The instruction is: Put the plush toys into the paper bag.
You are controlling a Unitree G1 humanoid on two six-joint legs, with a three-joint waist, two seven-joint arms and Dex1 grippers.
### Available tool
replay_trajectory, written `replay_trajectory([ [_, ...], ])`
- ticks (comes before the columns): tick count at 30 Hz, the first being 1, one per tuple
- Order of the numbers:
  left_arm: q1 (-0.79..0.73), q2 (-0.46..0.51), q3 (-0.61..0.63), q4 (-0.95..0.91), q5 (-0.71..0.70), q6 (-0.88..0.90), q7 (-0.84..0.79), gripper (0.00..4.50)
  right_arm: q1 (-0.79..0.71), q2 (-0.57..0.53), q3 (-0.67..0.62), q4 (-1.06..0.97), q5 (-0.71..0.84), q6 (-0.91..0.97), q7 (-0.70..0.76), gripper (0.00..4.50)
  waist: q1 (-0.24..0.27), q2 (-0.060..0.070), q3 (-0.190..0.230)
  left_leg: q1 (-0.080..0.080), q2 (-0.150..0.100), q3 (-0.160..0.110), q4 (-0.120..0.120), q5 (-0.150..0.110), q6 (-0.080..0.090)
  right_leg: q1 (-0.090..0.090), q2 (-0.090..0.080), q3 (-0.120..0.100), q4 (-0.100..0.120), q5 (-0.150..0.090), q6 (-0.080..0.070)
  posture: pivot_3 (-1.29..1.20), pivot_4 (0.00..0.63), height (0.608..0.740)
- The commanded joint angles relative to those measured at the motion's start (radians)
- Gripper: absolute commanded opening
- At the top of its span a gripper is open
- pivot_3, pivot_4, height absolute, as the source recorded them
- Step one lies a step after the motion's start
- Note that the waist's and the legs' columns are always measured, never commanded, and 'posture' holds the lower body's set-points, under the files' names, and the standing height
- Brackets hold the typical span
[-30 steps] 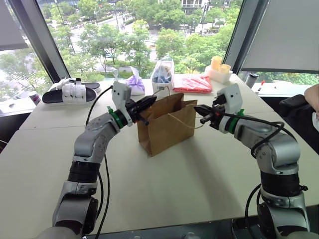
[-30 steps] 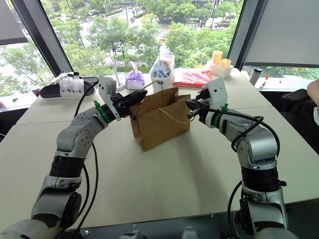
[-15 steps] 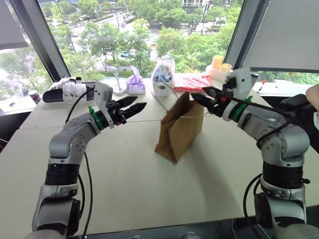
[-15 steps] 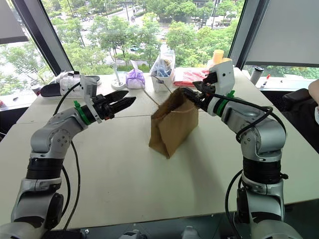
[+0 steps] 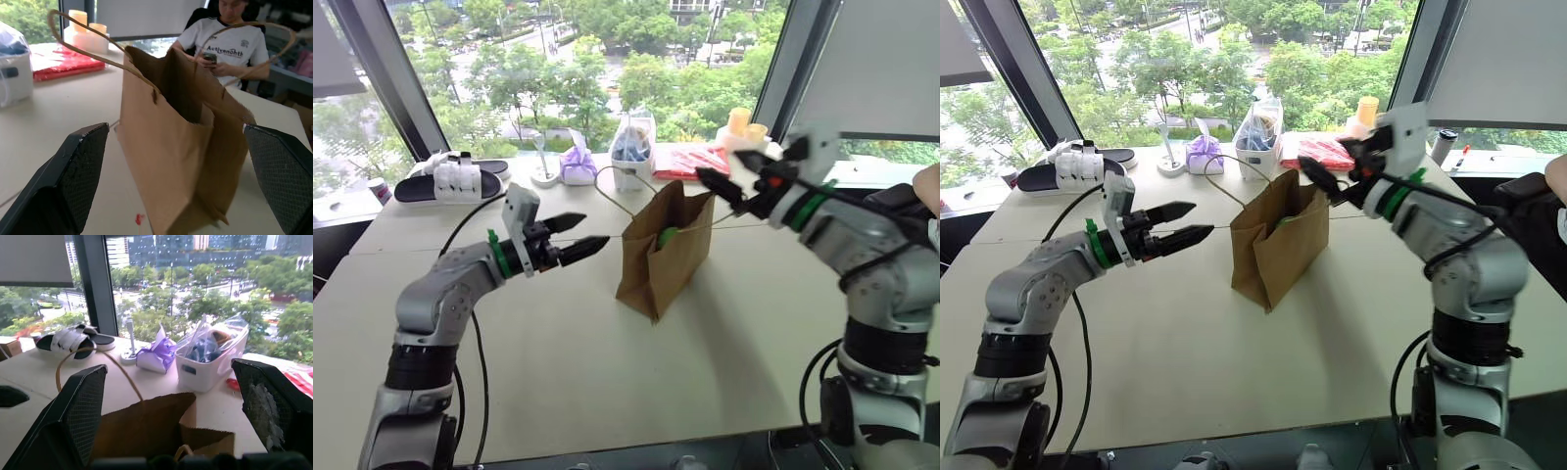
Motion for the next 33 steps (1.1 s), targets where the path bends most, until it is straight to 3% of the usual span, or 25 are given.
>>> replay_trajectory([
  [1,0.033,0.011,-0.004,-0.092,-0.033,0.023,-0.001,4.50,0.058,-0.031,-0.100,-0.084,0.055,0.027,-0.025,4.40,-0.001,0.000,0.000,0.000,0.000,0.000,0.000,0.000,0.000,0.000,0.000,0.000,0.000,0.000,0.000,0.00,0.150,0.740],
  [5,0.057,-0.011,-0.025,-0.112,-0.023,0.019,0.015,4.50,0.146,0.011,-0.160,-0.141,0.108,0.066,-0.093,4.40,-0.001,0.000,0.000,0.001,0.000,0.001,0.000,0.000,0.000,0.001,0.000,0.000,0.001,0.000,0.000,0.00,0.150,0.740],
  [10,0.054,-0.039,-0.062,-0.106,0.004,-0.005,0.030,4.50,0.320,0.010,-0.076,-0.207,0.104,0.060,-0.083,4.40,-0.002,0.000,0.000,0.001,0.000,0.001,0.000,0.000,0.000,0.002,0.000,0.000,0.001,0.000,0.000,0.00,0.150,0.740],
  [12,0.048,-0.048,-0.093,-0.099,0.043,-0.029,0.041,4.50,0.377,0.027,0.013,-0.231,0.082,0.033,-0.080,4.40,-0.004,0.000,0.000,0.001,0.000,0.002,0.000,0.000,0.000,0.002,0.000,0.000,0.001,0.000,0.000,0.00,0.150,0.740],
  [15,0.034,-0.070,-0.120,-0.094,0.071,-0.048,0.059,4.50,0.401,0.089,0.141,-0.249,0.054,-0.008,-0.100,3.49,-0.007,0.000,0.000,0.002,0.001,0.003,0.000,0.000,0.000,0.002,0.001,0.000,0.001,0.000,0.000,0.00,0.150,0.740],
  [20,0.026,-0.111,-0.152,-0.085,0.103,-0.069,0.085,4.50,0.364,0.148,0.259,-0.160,-0.033,-0.090,-0.122,0.88,-0.002,0.000,0.000,0.002,0.000,0.002,0.001,0.000,0.000,0.002,0.001,0.000,0.001,0.000,-0.001,0.00,0.150,0.740],
  [22,0.023,-0.124,-0.171,-0.071,0.129,-0.092,0.087,4.50,0.351,0.156,0.284,-0.133,-0.049,-0.113,-0.112,0.07,0.001,0.000,0.000,0.002,0.000,0.001,0.002,0.000,0.000,0.003,0.001,0.000,0.001,0.000,0.000,0.00,0.150,0.740],
  [33,-0.039,-0.309,-0.237,0.106,0.287,-0.236,0.213,4.50,0.339,0.160,0.332,-0.077,-0.101,-0.168,-0.089,0.07,-0.002,0.000,0.000,0.002,-0.001,0.002,0.002,0.000,0.000,0.004,0.001,-0.001,0.000,0.000,0.000,0.00,0.150,0.740],
])
